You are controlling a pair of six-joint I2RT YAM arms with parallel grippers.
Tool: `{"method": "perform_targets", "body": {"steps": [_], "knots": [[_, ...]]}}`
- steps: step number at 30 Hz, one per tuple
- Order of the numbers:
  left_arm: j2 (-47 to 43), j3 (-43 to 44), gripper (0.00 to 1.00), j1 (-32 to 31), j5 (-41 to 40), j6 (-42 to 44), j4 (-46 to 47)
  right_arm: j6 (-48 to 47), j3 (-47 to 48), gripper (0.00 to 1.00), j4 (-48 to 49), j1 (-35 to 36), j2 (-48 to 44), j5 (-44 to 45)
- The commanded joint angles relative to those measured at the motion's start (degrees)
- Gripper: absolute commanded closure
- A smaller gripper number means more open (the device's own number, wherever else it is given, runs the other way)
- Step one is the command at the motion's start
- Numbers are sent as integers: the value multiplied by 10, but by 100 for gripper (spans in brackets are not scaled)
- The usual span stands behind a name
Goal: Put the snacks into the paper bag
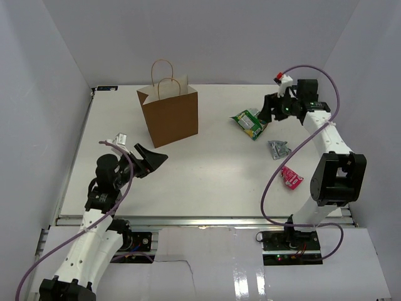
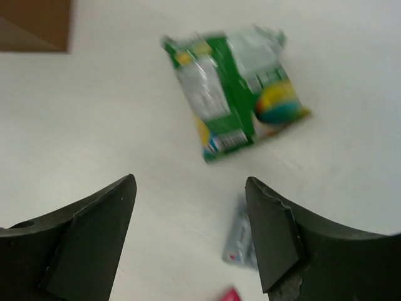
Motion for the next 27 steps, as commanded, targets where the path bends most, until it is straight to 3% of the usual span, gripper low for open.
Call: {"method": "perform_targets", "body": {"steps": [1,8,13,24,27], "knots": [[14,-11,5,-1,37,5,42,-48,-45,23,-105,-55,-34,122],[53,-19,5,-2,57,-5,83,-62,-162,20,-96,-81,-74,245],[53,-29,5,-3,60,-12,90,-65,-204,20,-78,-91,-50,256],[29,-47,5,-4,59,-27,92,-84,-120,26,-30,-92,68,212],[31,-45,5,-4,57,-39,92,-79,-105,32,-23,-92,98,203]]}}
